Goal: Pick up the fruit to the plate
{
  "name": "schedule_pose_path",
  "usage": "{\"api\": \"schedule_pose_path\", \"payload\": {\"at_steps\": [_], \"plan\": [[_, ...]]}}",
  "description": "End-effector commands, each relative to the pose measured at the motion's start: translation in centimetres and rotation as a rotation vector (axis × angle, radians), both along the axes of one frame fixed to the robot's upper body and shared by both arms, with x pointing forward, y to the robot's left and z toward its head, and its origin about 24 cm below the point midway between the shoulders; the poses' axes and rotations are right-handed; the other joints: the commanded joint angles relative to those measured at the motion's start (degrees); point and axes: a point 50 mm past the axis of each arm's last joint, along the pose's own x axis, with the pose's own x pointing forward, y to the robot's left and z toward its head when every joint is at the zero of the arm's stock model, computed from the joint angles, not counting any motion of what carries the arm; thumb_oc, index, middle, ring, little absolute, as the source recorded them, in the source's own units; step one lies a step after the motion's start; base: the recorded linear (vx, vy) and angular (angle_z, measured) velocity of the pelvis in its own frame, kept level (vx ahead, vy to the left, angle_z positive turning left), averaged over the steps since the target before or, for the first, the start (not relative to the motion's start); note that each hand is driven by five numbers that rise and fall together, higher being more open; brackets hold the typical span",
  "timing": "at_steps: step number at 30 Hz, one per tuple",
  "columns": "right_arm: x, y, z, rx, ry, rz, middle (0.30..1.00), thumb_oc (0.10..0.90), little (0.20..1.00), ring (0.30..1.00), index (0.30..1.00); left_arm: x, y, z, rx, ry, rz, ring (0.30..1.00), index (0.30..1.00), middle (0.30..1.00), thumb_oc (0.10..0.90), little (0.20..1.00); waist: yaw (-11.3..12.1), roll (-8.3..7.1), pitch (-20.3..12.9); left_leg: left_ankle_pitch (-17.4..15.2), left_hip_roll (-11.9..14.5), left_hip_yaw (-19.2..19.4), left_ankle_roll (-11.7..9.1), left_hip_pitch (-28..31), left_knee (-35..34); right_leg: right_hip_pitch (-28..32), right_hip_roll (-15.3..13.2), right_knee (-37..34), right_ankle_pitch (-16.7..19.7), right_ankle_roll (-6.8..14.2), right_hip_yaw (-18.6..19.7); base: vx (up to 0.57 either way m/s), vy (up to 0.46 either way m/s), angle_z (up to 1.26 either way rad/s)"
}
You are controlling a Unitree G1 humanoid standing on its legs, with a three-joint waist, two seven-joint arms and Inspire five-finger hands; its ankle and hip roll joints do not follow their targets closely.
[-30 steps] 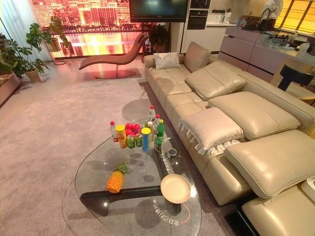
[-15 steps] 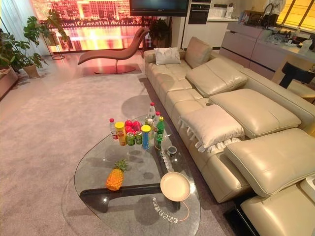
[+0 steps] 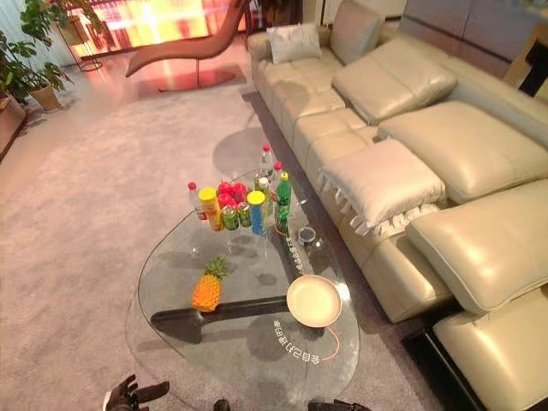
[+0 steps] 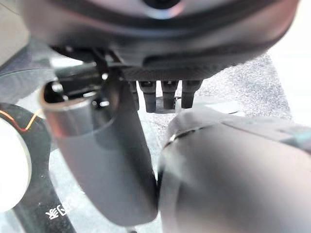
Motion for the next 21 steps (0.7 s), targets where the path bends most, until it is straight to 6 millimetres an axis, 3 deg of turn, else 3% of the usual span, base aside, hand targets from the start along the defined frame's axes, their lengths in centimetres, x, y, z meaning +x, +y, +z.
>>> {"api": "schedule_pose_path", "payload": {"at_steps": [1,10,14,21], "plan": [[-1.6,-1.1,-0.1,-0.085,0.102,0.062,0.900,0.800,0.900,0.900,0.900,4.5,2.2,2.7,0.079,-0.209,0.048,0.900,0.900,0.900,0.800,0.900,-0.9,-2.38,2.6,-4.2,-5.3,-1.7,2.4,-1.9,1.8,-1.0,4.2,2.4,-4.4,-1.9,0.2,-0.02,0.054,-0.01],[2.4,-1.5,1.0,-0.150,-0.054,0.113,0.900,0.800,0.900,0.900,0.900,12.1,3.0,8.7,0.128,-0.526,0.050,0.900,0.900,0.900,0.800,0.900,-1.7,-2.22,9.5,-4.3,-5.9,-1.1,2.9,-7.4,5.3,-6.5,4.2,5.7,-4.7,-2.5,2.0,-0.09,0.045,-0.04],[2.8,-1.5,1.1,-0.155,-0.070,0.117,0.900,0.800,0.900,0.900,0.900,12.8,3.2,9.5,0.130,-0.558,0.046,0.900,0.900,0.900,0.800,0.900,-1.8,-2.28,10.1,-4.3,-6.1,-1.1,3.0,-8.0,5.7,-7.0,4.2,6.1,-4.7,-2.5,2.0,-0.03,0.002,-0.03],[5.1,-1.0,1.9,-0.185,-0.189,0.119,0.900,0.800,0.900,0.900,0.900,17.2,4.2,15.6,0.156,-0.781,0.049,0.900,0.900,0.900,0.800,0.900,-1.9,-3.29,14.6,-5.0,-7.0,-0.1,3.3,-11.9,9.4,-9.9,3.7,7.7,-4.5,-2.5,2.0,-0.07,-0.013,0.04]]}}
